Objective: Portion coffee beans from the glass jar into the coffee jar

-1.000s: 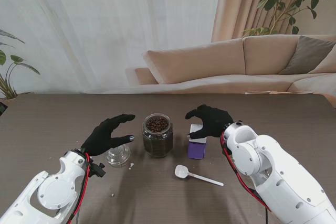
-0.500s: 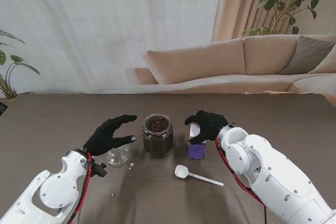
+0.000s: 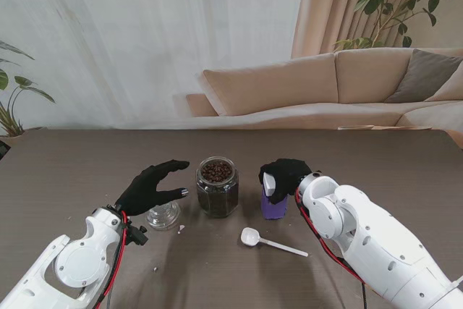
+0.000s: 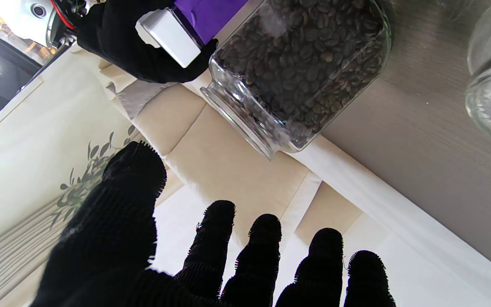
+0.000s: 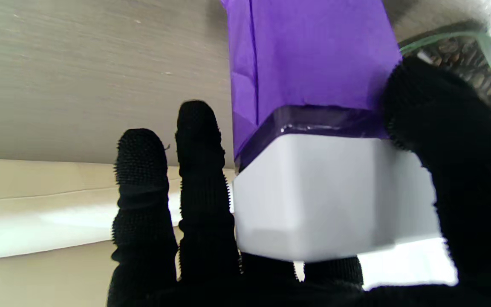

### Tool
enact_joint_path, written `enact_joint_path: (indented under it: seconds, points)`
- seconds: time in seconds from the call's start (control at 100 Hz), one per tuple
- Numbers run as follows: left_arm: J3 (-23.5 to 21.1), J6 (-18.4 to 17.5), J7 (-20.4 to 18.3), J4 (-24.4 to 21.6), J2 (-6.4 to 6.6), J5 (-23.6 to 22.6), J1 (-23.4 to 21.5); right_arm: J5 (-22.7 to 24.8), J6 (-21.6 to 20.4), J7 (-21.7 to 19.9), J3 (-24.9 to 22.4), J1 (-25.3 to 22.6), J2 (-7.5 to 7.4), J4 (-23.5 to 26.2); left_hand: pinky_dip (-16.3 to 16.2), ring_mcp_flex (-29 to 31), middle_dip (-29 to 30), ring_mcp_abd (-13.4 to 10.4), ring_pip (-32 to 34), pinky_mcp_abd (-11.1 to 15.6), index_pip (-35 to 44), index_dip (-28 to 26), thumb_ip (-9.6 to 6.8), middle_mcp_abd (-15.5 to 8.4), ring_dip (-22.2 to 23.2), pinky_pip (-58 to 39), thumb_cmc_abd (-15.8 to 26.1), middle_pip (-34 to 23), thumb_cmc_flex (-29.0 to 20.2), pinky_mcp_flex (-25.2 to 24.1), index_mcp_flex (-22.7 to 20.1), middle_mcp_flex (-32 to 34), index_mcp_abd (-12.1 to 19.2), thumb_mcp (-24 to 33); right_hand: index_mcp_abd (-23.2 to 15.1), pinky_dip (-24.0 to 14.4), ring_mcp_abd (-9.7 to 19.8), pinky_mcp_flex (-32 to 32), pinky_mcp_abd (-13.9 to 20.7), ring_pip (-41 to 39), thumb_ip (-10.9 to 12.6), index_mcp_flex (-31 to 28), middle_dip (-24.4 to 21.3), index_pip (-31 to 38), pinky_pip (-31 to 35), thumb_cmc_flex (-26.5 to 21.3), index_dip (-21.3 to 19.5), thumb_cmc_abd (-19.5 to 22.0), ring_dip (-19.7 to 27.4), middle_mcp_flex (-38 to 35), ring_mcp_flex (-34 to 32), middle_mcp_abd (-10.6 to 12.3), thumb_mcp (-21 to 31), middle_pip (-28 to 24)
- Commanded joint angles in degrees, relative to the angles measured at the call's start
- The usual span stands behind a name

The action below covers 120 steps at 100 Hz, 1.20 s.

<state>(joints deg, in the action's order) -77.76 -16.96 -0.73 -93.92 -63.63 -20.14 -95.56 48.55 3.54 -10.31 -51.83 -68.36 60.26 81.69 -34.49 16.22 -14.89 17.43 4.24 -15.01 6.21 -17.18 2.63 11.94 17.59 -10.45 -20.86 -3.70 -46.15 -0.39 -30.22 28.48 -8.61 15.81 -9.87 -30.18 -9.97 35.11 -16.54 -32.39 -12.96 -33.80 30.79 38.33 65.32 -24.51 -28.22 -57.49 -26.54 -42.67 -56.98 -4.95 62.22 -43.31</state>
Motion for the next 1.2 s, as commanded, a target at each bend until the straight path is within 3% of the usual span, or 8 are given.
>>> enact_joint_path:
  seconds: [0.0,0.05,0.13,0.34,0.61,0.8,0.98,1.19]
  points:
    - [0.02,0.16,-1.09,-0.3,-0.12,-0.14,-0.27,-0.06,-0.15,-0.15,0.52,-0.08,0.49,-1.4,0.47,-1.99,0.47,-0.13,-1.08,1.39,-0.15,0.01,-1.3,-0.72,-0.58,1.61,0.32,0.55,-1.01,-1.5,-0.64,-0.98,0.02,-0.32,-0.7,2.07,3.14,5.46,1.76,-4.9,-5.01,-10.95,3.87,17.06,6.13,-8.24,4.12,-0.26,-2.55,-6.59,-6.59,1.81,8.31,-3.31]
    - [-0.03,0.13,-1.07,-0.33,-0.11,-0.28,-0.3,-0.31,-0.15,0.88,0.86,0.16,0.7,-1.93,0.47,-2.03,0.47,-0.16,-1.09,1.41,-0.18,0.02,-1.31,-0.61,-0.59,1.61,0.26,0.55,-1.09,-1.51,-0.59,-0.95,-0.1,-0.32,-0.14,2.13,5.2,9.61,2.58,-9.25,-6.75,-12.87,8.27,23.87,8.95,-11.6,6.81,-1.77,-4.67,-12.57,-11.62,2.65,8.87,-5.15]
    - [-0.01,-0.03,-1.0,-0.36,-0.12,-0.29,-0.3,-0.76,-0.06,2.11,1.02,0.28,0.99,-2.21,0.45,-1.96,0.47,-0.22,-1.06,1.38,-0.16,0.01,-1.32,-0.48,-0.57,1.59,0.22,0.55,-1.19,-1.48,-0.65,-0.9,-0.15,-0.3,0.6,1.45,7.09,15.47,3.4,-15.5,-5.76,-17.69,11.68,28.56,12.47,-14.53,6.61,-1.09,-7.09,-19.9,-17.74,3.53,10.73,-7.3]
    - [0.93,-0.4,-1.29,-0.55,-0.05,-0.28,0.4,-0.73,0.74,1.37,-1.26,-0.66,1.04,1.94,0.38,-2.07,0.5,-0.62,-1.04,1.37,-0.3,0.05,-1.28,-0.36,-0.52,1.52,0.19,0.63,-1.18,-1.37,-0.36,-1.05,-0.01,-0.32,0.33,0.26,8.51,19.03,4.54,-22.57,-5.16,-18.93,15.96,32.81,13.54,-15.29,7.74,0.2,-10.42,-21.67,-18.25,3.07,12.12,-6.8]
    - [3.69,-0.6,-2.75,0.54,0.19,0.11,3.24,-2.49,4.27,-1.34,-7.27,-3.31,1.23,12.87,0.27,-3.91,1.03,-2.57,-1.62,2.37,-2.33,0.99,-1.02,-0.82,-0.76,1.43,-1.48,1.58,0.02,-1.29,4.0,-3.62,0.93,-1.0,0.4,0.13,8.28,18.43,4.3,-21.76,-5.11,-18.51,16.84,34.02,12.26,-15.33,8.63,0.36,-9.89,-21.3,-18.14,3.12,12.56,-6.77]
    - [5.52,-0.72,-3.92,1.14,0.5,-0.84,5.76,-4.33,5.83,1.5,-10.28,-5.6,2.06,19.76,0.67,-5.67,2.79,-4.64,-2.21,3.73,-5.24,4.04,0.02,-0.99,-1.54,1.89,-4.54,2.48,3.77,-1.62,7.62,-6.41,0.25,-1.64,0.71,-0.09,8.18,18.01,3.73,-21.84,-5.17,-18.59,17.2,34.3,11.68,-15.34,9.08,0.12,-10.09,-21.41,-18.12,2.88,12.7,-6.65]
    - [7.53,-1.22,-4.34,2.14,0.41,-0.17,9.12,-6.62,6.19,4.06,-10.64,-7.09,2.8,24.85,3.64,-8.25,4.53,-7.17,-2.93,6.72,-6.6,8.44,2.32,-1.17,-3.33,3.87,-6.2,2.99,7.57,-2.76,11.59,-9.53,-1.33,2.66,0.81,-0.3,8.16,17.94,3.56,-21.94,-5.16,-18.58,17.43,34.38,11.43,-15.31,9.21,0.3,-10.35,-21.55,-18.11,2.77,12.56,-6.52]
    - [9.63,-2.33,-5.25,3.1,0.28,1.95,12.59,-8.48,7.0,9.58,-7.97,-8.42,4.12,27.22,5.33,-8.7,5.15,-6.83,-3.01,7.35,-6.84,9.45,2.62,-1.33,-3.77,4.97,-6.93,3.27,9.18,-2.88,12.66,-11.0,-2.1,2.55,1.11,-0.32,7.86,17.31,2.83,-21.95,-5.13,-18.73,17.58,34.36,10.75,-15.45,9.31,-0.01,-10.54,-21.7,-18.12,2.62,12.89,-6.36]
